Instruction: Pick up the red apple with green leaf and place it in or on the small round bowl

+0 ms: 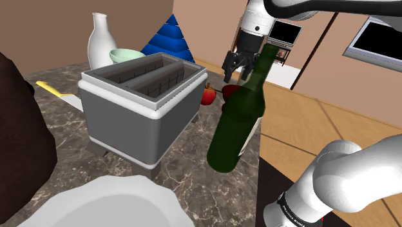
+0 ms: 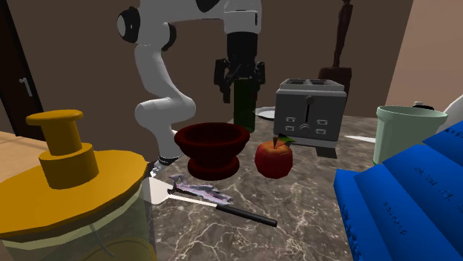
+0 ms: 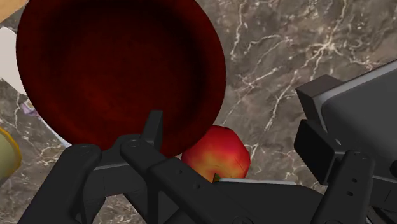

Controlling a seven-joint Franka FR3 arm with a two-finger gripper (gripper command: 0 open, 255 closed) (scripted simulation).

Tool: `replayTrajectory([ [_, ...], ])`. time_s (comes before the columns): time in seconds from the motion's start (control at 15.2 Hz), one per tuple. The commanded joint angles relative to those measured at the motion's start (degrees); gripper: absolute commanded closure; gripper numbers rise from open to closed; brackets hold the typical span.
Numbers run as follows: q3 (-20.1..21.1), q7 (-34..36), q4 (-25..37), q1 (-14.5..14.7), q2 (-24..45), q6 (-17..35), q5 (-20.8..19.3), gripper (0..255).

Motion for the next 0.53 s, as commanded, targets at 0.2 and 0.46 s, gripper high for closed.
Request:
replayTrajectory([
  [0.2, 1.5, 1.3, 5.6, -0.2, 10.3, 5.7, -2.1, 0],
  [0.46, 2.7, 2.9, 11.5, -0.3, 18.8, 8.7, -4.4, 0],
])
